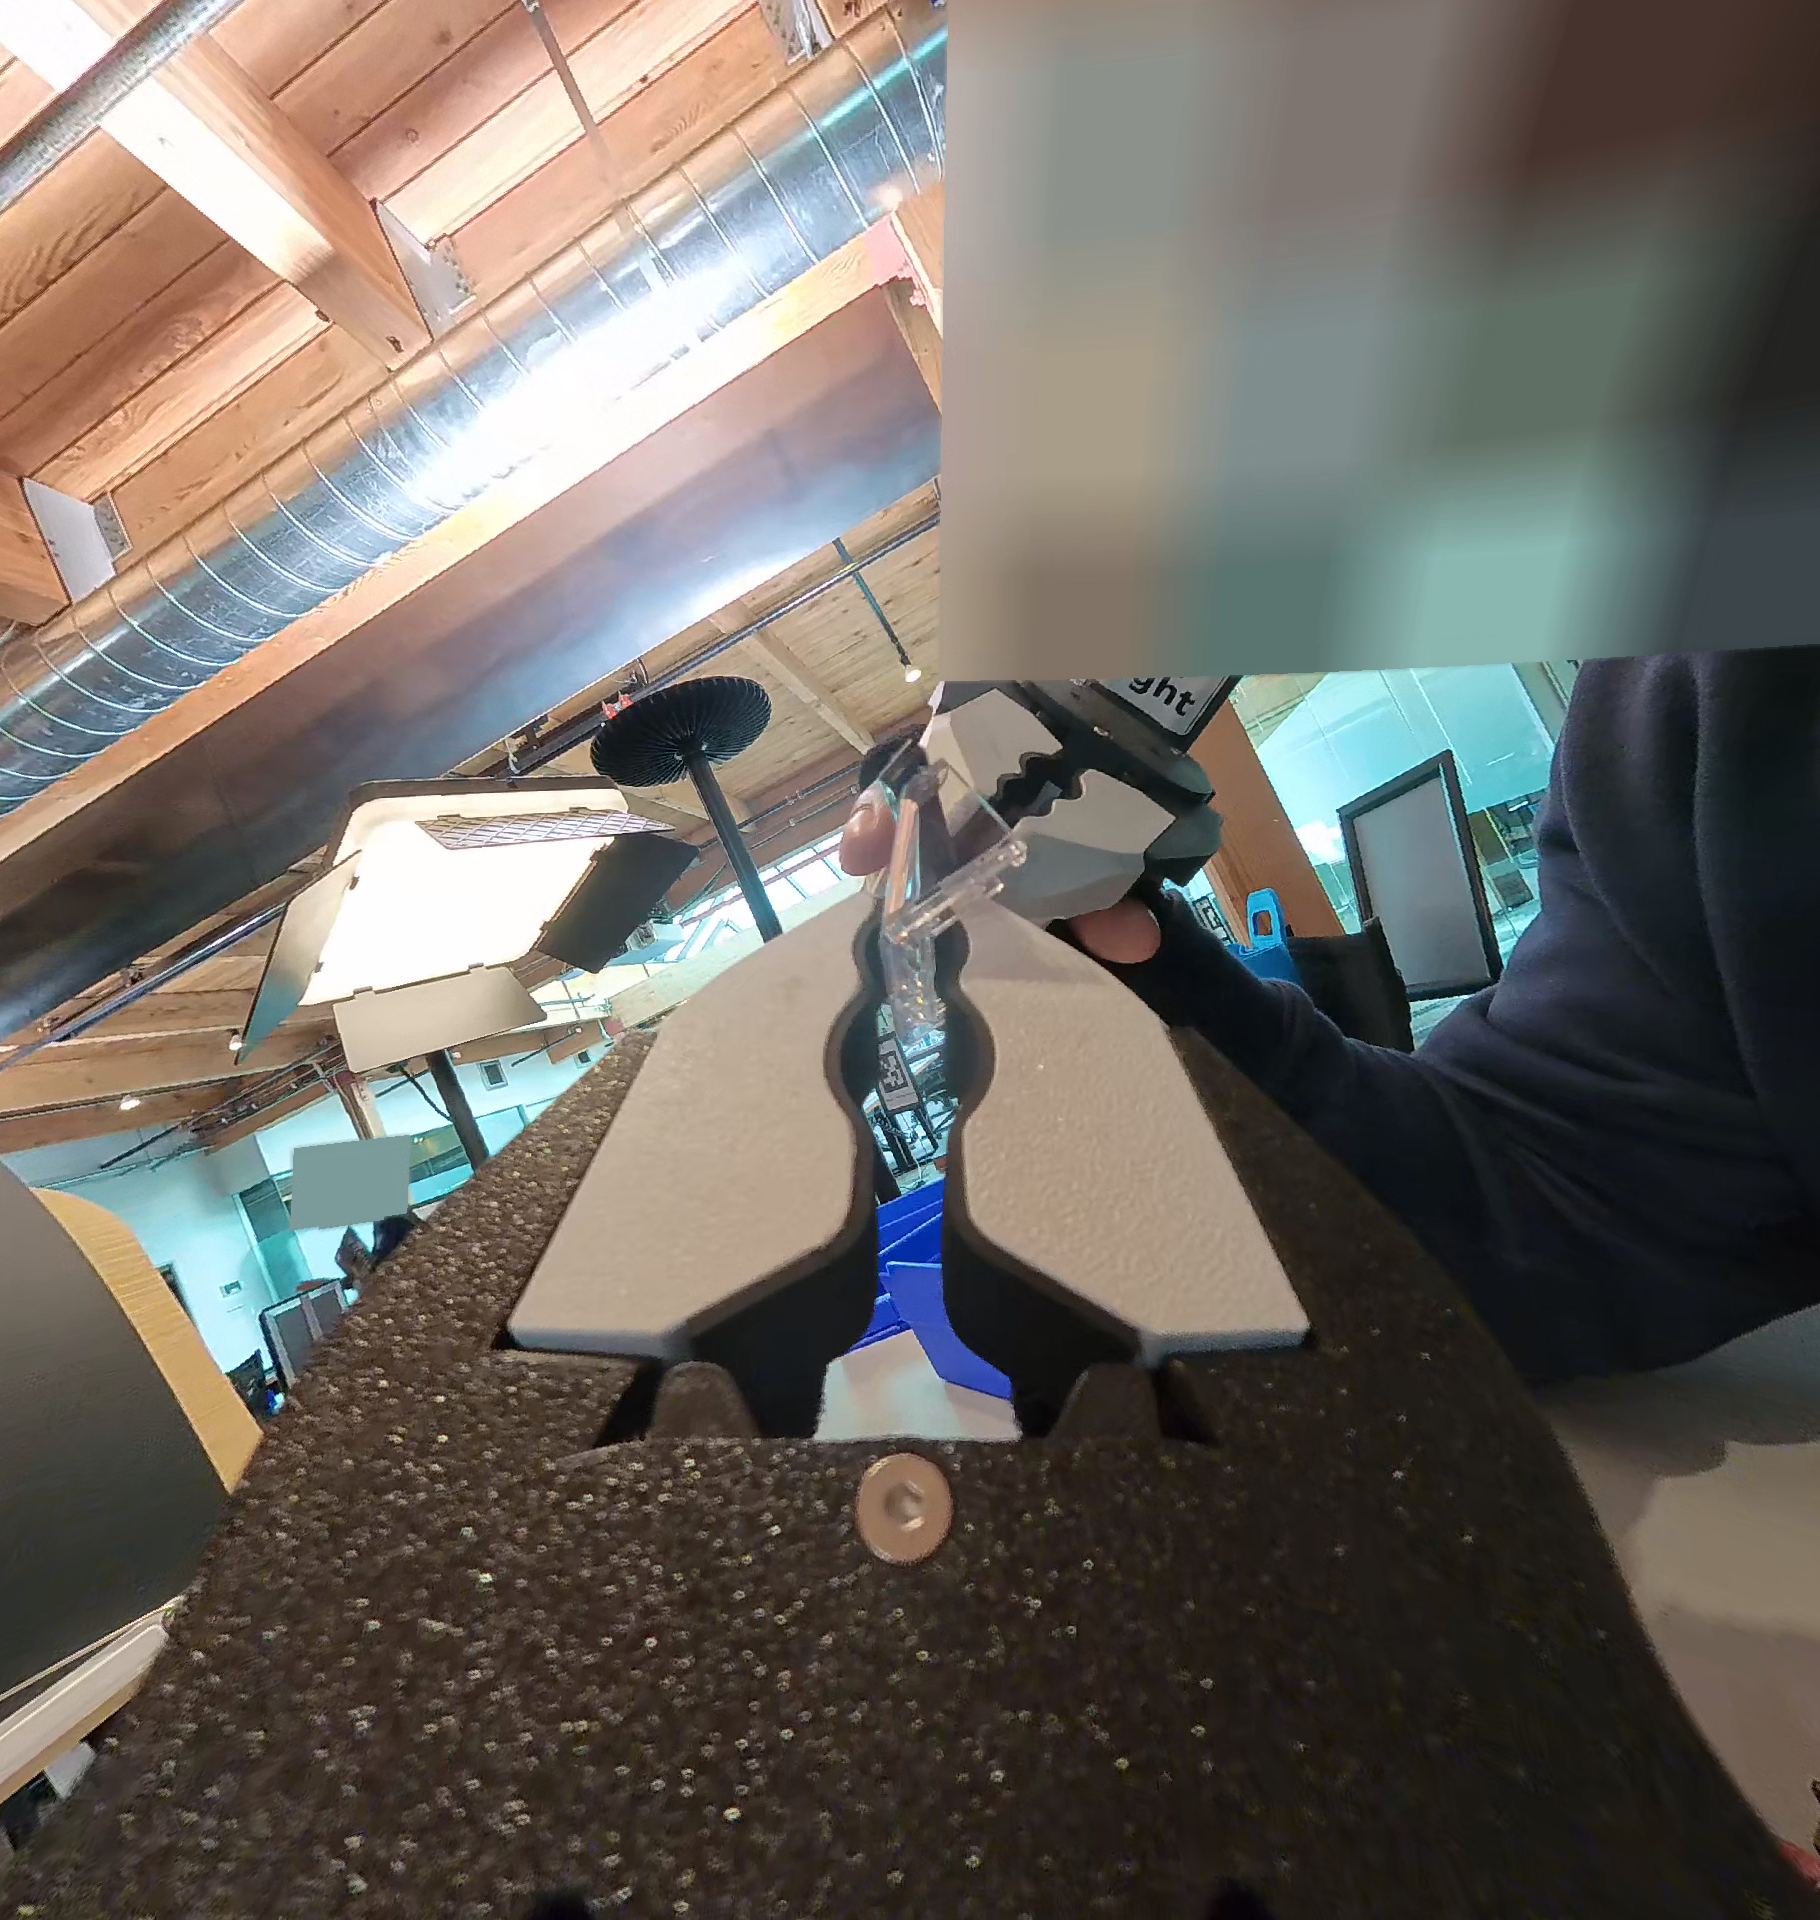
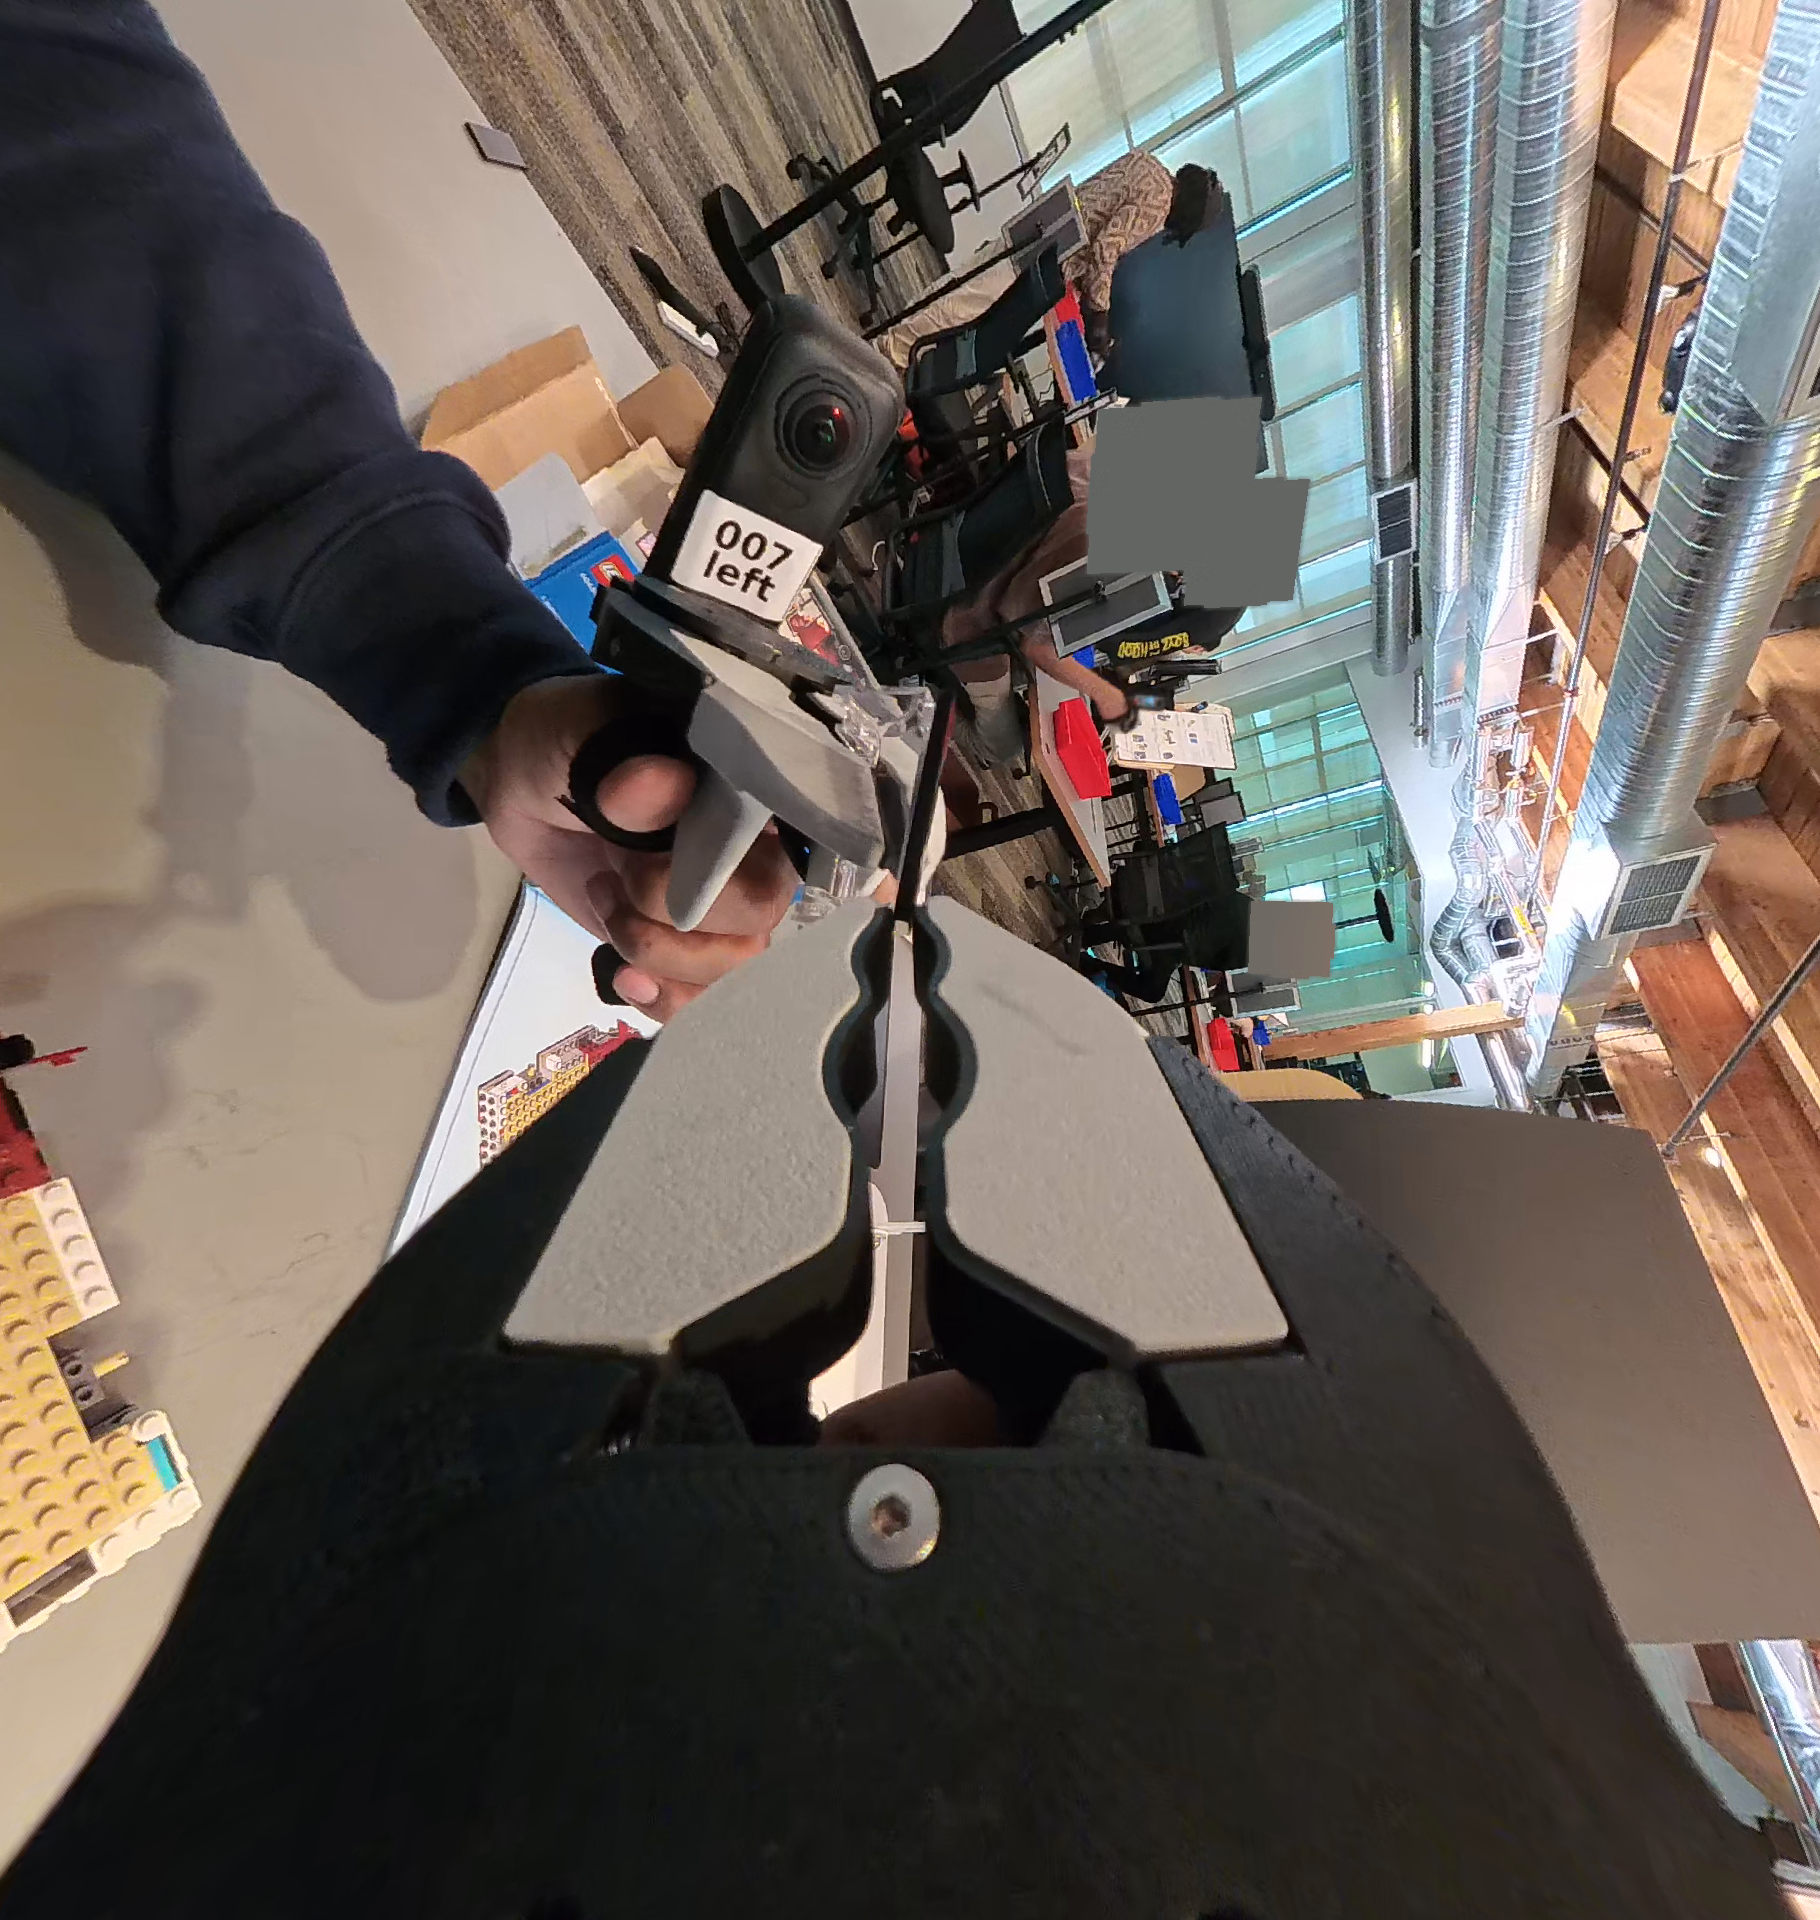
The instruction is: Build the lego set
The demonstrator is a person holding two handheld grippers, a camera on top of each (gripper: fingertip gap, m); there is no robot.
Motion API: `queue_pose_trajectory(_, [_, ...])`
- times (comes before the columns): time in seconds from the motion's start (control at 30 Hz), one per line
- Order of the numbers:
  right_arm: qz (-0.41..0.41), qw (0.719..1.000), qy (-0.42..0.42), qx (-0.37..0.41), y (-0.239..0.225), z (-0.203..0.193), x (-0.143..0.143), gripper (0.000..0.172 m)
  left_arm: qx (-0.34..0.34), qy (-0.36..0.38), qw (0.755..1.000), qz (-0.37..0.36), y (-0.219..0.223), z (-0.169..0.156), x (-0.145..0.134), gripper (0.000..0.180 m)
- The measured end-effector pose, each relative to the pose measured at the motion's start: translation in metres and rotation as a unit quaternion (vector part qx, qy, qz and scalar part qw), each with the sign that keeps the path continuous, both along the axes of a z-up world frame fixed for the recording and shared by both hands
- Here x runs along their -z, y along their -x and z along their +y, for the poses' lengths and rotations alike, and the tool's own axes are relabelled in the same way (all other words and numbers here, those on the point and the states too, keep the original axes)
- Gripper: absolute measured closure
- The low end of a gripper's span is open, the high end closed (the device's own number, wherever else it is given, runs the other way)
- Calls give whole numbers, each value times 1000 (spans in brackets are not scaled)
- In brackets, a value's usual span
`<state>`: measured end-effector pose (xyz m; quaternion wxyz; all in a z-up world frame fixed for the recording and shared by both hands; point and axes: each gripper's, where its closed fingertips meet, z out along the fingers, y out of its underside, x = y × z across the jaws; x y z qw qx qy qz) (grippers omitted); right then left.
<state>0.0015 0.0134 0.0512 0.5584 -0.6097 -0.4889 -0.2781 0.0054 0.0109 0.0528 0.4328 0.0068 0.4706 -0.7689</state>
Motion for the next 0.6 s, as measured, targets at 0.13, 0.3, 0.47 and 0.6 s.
queue_pose_trajectory(0.13, [0,1000,5,-2,-1,0,2,168,3,-2,1000,1,0,-1,1,174])
queue_pose_trajectory(0.3, [0,1000,7,-7,1,0,3,168,5,-1,1000,0,1,-1,0,174])
queue_pose_trajectory(0.47, [1,1000,8,-6,-1,0,3,167,5,-1,1000,1,0,-1,1,174])
queue_pose_trajectory(0.6, [2,1000,8,-8,-1,0,3,167,4,-1,1000,0,0,-1,1,174])
